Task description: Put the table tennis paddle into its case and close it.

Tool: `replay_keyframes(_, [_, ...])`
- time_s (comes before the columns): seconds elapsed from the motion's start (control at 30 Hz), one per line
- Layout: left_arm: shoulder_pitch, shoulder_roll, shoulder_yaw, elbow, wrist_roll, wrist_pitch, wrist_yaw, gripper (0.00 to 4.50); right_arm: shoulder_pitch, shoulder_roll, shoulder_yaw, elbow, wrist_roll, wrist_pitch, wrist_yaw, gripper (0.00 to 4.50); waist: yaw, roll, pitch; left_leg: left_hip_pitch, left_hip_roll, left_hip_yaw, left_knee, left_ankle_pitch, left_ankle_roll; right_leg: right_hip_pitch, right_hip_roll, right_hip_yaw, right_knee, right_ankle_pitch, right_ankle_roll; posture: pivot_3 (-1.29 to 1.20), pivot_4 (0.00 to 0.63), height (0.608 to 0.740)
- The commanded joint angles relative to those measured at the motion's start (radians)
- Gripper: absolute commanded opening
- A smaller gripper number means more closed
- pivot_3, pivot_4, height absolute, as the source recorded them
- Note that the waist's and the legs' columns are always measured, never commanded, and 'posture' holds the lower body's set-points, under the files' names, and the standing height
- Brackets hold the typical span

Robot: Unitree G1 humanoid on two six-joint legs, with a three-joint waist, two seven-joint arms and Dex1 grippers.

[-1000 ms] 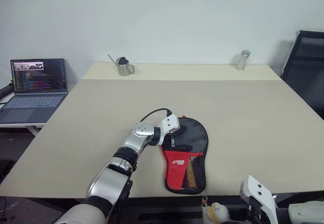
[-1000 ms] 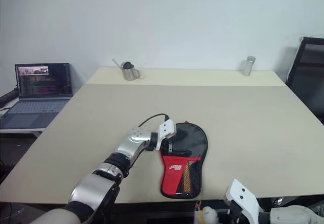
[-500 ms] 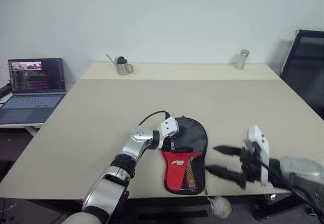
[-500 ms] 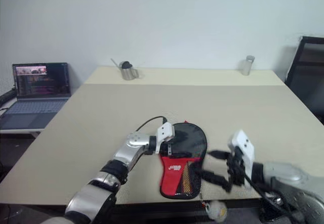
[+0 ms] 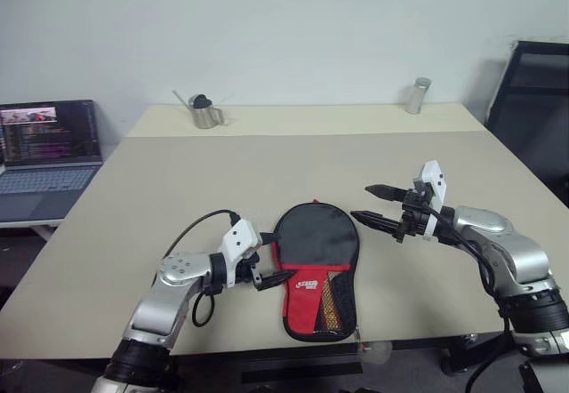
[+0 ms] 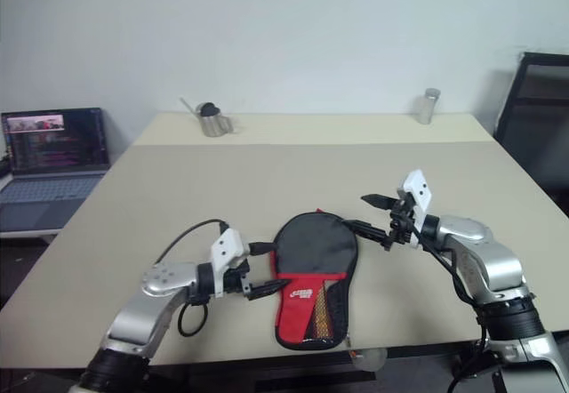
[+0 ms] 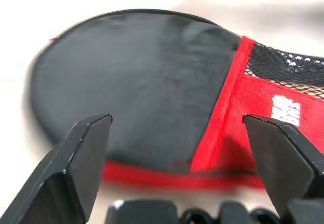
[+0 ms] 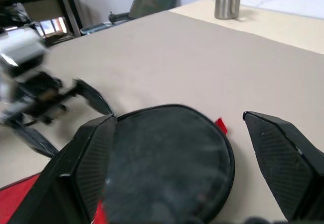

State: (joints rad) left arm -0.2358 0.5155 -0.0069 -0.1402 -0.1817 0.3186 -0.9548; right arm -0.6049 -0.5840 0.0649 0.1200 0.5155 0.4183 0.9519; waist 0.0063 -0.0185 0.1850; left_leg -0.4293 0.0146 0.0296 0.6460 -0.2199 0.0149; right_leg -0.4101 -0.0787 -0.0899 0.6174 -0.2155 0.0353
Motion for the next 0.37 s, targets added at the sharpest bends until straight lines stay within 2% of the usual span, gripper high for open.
replay_keyframes(0.03, [0.052,0.005,0.060,-0.144,-0.030,0.069,0.096,4.50,-0.066,-0.011,-0.012,0.123,-0.057,-0.102,0.088,4.37,0.007,0.001,0.002,0.000,0.000,0.000,0.000,0.000,0.000,0.000,0.000,0.000,0.000,0.000,0.000,0.00,0.150,0.740])
replay_keyframes(0.23, [0.086,0.020,0.049,-0.160,-0.017,0.059,0.147,4.50,-0.109,-0.011,-0.032,0.246,-0.129,-0.164,0.098,4.37,0.016,0.002,0.002,0.000,-0.001,0.002,0.000,0.000,0.000,-0.001,-0.001,0.001,0.003,0.000,0.000,0.00,0.150,0.740])
replay_keyframes(0.37, [0.088,0.026,0.050,-0.140,-0.023,0.044,0.153,4.50,-0.106,-0.010,-0.026,0.220,-0.151,-0.130,0.083,4.37,0.016,0.002,0.002,0.000,-0.001,0.004,0.001,0.000,0.000,-0.004,-0.001,0.003,0.009,-0.001,-0.001,0.00,0.150,0.740])
